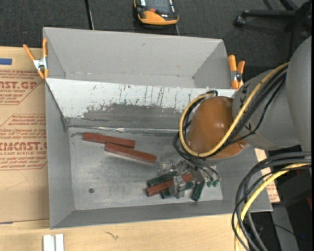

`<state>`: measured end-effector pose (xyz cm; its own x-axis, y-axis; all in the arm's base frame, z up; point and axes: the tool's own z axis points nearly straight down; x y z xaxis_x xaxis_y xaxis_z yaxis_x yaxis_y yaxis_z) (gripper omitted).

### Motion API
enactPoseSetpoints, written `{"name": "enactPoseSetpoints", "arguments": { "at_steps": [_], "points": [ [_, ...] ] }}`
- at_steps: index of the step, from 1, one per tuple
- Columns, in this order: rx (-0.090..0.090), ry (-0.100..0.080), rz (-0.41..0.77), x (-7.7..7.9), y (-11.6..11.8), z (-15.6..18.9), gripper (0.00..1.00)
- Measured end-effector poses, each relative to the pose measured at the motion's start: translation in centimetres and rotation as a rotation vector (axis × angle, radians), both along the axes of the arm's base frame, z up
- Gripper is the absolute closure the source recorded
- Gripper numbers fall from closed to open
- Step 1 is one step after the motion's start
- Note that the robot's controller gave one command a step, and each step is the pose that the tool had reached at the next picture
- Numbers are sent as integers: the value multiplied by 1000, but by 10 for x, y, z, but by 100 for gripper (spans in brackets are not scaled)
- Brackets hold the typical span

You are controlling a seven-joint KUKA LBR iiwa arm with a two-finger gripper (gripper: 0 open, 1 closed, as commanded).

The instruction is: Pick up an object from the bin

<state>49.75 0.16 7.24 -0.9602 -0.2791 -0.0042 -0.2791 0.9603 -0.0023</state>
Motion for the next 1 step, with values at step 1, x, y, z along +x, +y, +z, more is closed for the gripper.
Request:
{"name": "enactPoseSetpoints", "arguments": {
  "at_steps": [1],
  "points": [
    [0, 0, 0, 0, 0, 0, 100]
  ]
}}
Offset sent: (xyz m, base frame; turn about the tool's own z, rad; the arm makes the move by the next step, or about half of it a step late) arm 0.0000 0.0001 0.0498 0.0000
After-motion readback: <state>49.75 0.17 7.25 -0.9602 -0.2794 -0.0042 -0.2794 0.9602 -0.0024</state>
